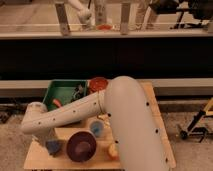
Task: Wipe table surface with sponge
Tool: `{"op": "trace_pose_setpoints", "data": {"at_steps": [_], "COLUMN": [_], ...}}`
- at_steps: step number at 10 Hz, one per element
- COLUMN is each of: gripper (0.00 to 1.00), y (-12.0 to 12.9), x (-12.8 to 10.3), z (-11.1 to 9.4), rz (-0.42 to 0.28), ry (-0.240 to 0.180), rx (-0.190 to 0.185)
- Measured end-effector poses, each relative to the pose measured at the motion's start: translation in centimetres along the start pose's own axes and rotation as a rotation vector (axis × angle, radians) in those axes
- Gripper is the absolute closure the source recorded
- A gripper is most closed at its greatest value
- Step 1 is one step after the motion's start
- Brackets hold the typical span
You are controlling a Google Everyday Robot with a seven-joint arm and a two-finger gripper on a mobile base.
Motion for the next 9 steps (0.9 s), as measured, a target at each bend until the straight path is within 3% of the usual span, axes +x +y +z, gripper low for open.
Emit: {"op": "trace_pose_setpoints", "data": {"at_steps": [9], "gripper": [1.00], "y": [-0.21], "x": [0.01], "z": [0.18], "rz": [-0.009], "ry": [-0.004], "rx": [-0.001]}}
